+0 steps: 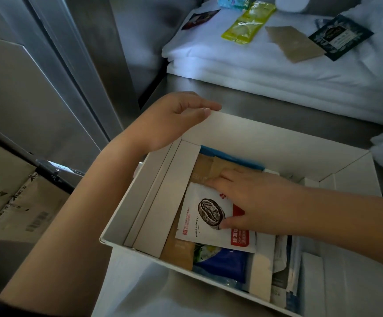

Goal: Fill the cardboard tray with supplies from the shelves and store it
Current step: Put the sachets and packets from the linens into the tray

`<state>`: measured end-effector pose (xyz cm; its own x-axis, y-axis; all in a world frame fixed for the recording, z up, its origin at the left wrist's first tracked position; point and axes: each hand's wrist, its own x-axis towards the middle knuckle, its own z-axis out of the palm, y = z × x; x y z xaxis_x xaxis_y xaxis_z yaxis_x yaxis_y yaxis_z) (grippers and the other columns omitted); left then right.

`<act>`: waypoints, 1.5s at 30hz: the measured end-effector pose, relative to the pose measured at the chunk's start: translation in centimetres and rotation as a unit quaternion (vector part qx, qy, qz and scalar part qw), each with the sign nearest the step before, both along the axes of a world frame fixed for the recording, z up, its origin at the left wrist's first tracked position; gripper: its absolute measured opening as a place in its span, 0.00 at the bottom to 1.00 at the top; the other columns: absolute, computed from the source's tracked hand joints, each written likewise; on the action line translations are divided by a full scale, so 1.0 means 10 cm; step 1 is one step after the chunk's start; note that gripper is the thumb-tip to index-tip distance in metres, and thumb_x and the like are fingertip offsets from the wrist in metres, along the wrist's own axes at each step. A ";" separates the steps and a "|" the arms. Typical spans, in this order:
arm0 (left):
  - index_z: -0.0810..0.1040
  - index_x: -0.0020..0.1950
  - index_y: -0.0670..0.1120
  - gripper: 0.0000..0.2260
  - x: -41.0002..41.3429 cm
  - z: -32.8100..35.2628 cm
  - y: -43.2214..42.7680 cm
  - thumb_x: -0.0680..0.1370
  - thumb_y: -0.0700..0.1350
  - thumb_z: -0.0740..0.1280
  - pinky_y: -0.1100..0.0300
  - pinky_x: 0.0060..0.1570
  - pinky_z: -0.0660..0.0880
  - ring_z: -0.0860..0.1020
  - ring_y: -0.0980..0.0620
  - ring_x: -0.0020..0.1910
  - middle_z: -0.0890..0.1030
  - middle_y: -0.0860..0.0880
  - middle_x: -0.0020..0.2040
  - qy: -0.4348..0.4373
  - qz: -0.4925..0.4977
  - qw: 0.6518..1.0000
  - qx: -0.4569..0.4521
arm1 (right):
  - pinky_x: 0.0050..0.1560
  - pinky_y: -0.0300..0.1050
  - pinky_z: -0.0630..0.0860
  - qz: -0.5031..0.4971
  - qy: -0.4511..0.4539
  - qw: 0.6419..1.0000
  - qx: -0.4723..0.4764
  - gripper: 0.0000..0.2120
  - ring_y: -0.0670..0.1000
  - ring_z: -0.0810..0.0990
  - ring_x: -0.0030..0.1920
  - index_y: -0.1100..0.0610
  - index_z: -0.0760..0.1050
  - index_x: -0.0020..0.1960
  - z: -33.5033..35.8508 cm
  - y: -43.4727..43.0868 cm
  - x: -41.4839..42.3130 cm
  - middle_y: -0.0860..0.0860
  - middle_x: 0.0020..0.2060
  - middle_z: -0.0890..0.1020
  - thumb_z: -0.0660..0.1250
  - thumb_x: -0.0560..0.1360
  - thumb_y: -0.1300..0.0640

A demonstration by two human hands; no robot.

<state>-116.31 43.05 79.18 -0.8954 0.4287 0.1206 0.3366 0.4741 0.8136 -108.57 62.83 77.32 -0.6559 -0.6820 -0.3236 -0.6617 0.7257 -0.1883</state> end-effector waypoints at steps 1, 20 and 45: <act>0.78 0.61 0.55 0.11 0.00 0.00 0.00 0.81 0.46 0.61 0.77 0.51 0.67 0.76 0.66 0.52 0.79 0.54 0.54 0.000 0.000 1.000 0.000 | 0.59 0.41 0.71 -0.002 -0.003 1.000 -0.005 0.35 0.44 0.68 0.60 0.45 0.56 0.73 0.01 0.00 -0.01 0.45 0.62 0.69 0.64 0.71 0.35; 0.78 0.61 0.54 0.11 0.02 0.01 0.00 0.81 0.46 0.61 0.78 0.51 0.67 0.75 0.68 0.52 0.79 0.55 0.55 0.001 0.002 1.000 -0.006 | 0.49 0.38 0.76 0.002 -0.090 0.996 -0.004 0.24 0.42 0.75 0.52 0.43 0.64 0.67 0.04 -0.01 0.01 0.41 0.60 0.74 0.66 0.74 0.43; 0.80 0.60 0.52 0.11 -0.01 -0.01 -0.01 0.81 0.44 0.62 0.70 0.53 0.68 0.75 0.59 0.51 0.80 0.46 0.49 0.012 -0.008 1.000 -0.007 | 0.49 0.35 0.75 -0.097 0.008 0.978 -0.187 0.18 0.32 0.75 0.50 0.36 0.71 0.58 0.72 0.27 -0.43 0.33 0.48 0.77 0.63 0.69 0.38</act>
